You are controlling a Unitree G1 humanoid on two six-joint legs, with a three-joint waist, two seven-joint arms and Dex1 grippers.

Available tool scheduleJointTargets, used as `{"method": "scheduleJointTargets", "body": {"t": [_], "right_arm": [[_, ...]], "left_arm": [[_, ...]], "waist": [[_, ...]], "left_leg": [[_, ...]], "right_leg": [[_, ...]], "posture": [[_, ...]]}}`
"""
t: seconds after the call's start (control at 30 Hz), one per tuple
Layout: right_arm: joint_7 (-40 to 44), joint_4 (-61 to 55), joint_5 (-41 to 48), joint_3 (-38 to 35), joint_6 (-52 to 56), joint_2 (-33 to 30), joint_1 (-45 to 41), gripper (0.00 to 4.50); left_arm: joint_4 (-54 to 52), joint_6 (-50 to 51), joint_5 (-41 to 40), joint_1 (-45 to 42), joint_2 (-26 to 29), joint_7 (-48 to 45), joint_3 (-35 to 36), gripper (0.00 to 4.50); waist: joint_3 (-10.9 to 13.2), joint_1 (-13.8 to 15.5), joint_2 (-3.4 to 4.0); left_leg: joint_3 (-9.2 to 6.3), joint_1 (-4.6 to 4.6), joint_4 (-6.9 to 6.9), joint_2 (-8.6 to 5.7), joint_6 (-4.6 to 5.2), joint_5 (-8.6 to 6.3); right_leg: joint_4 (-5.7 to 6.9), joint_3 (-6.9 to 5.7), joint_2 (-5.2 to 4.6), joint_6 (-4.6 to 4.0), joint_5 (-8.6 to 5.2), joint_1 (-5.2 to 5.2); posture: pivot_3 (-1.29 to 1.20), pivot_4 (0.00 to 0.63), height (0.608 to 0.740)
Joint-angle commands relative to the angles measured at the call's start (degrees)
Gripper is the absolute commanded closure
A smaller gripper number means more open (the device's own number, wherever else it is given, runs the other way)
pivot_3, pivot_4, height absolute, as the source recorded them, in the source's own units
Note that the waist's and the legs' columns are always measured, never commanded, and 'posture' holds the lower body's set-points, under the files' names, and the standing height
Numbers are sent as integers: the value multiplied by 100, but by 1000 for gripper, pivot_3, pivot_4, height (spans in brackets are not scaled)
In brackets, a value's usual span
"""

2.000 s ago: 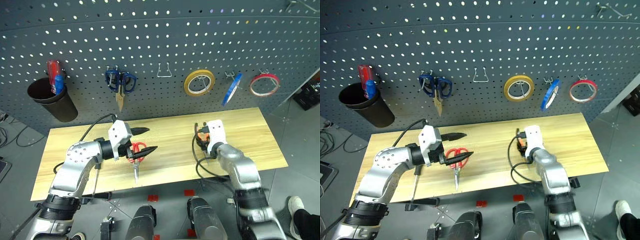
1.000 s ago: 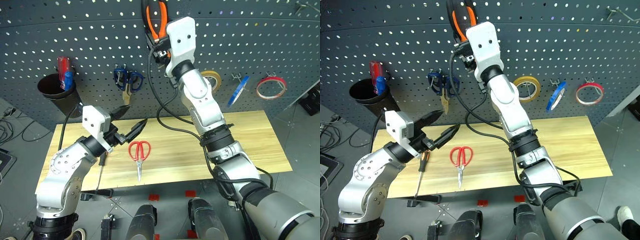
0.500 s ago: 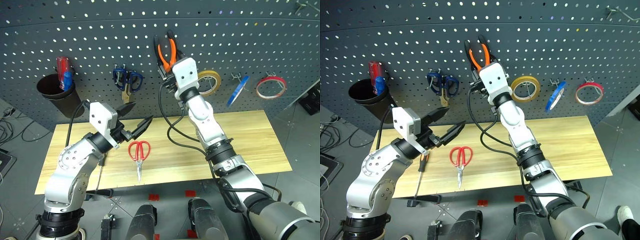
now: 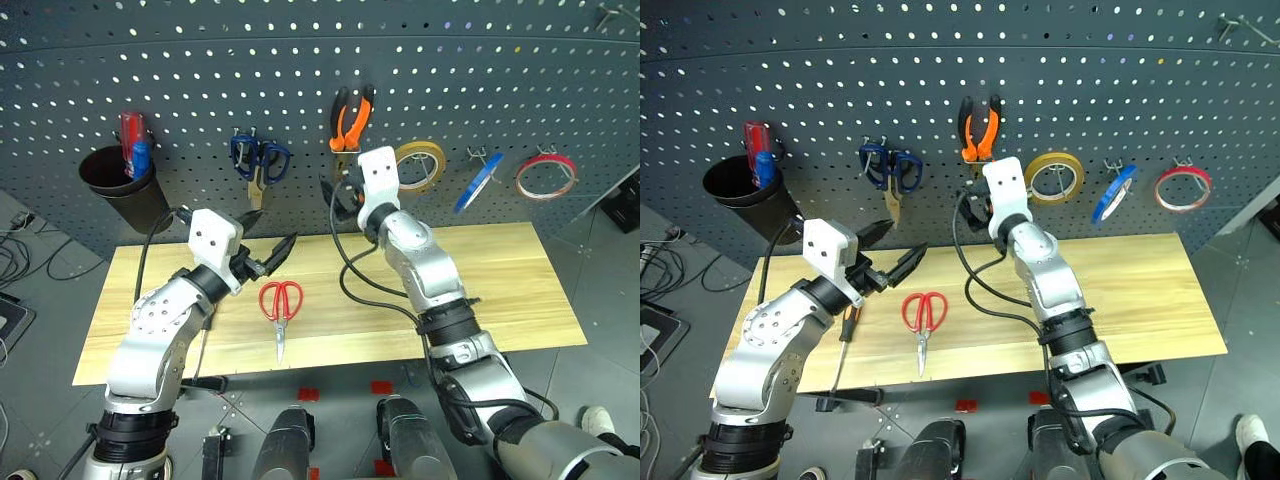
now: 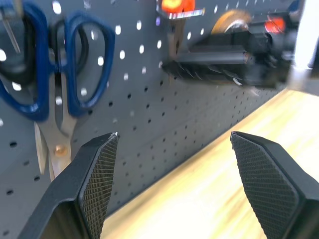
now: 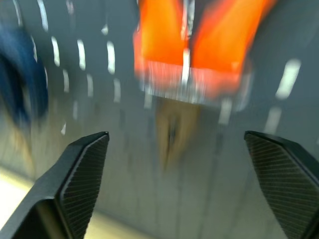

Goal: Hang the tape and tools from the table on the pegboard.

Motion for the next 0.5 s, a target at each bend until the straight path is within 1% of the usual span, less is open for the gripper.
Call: {"method": "scheduleJointTargets", "body": {"t": [0.03, 0.1, 0.17, 0.2, 0.27, 0.37, 0.5], "right_arm": [[370, -1221, 280, 105, 955, -223, 265, 0], [868, -2202, 770, 202, 1867, -601, 739, 0], [1317, -3012, 1242, 324, 2695, -990, 1098, 0], [1403, -3225, 1372, 358, 2923, -1100, 1171, 0], [1725, -3882, 1812, 437, 3520, -1512, 1469, 0], [2123, -4609, 2449, 444, 4172, -1993, 1848, 0], [2351, -5038, 3035, 425, 4557, -2260, 2052, 0]], "left_arm": [[-66, 291, 17, 56, -79, 171, -55, 350], [-67, 882, 71, 160, -116, 419, -172, 16], [-89, 1447, 127, 288, -174, 726, -214, 16], [-116, 1605, 135, 321, -190, 816, -206, 16], [-217, 2506, 15, 444, -316, 1196, -75, 16], [-436, 3288, -21, 685, -440, 1506, -33, 16], [-623, 4041, 63, 860, -571, 1806, -245, 16]], "waist": [[0, 8, 0], [0, 10, 0], [0, 7, 0], [1, -2, 1], [4, -22, 1], [5, -41, 0], [7, -26, -3]], "left_leg": [[-1, 0, 0, -1, 0, 0], [-2, 0, 0, -1, 2, -1], [-9, 2, -1, 0, 18, -10], [-11, 1, -1, 0, 20, -11], [-10, 1, 0, -2, 25, -14], [-17, 2, 0, -2, 27, -15], [-21, 3, 0, -2, 28, -15]], "right_leg": [[-1, 0, -1, 0, 0, 0], [1, -1, 0, 0, 0, 0], [0, -3, 2, 0, 0, 4], [-2, -3, 2, 0, 0, 4], [-1, -1, 2, 0, 0, 4], [-1, -4, 4, 0, 0, 6], [-3, -7, 4, 0, -1, 12]], "posture": [[50, 256, 740], [50, 256, 740], [37, 264, 740], [33, 266, 740], [20, 272, 740], [23, 274, 740], [22, 275, 740]]}}
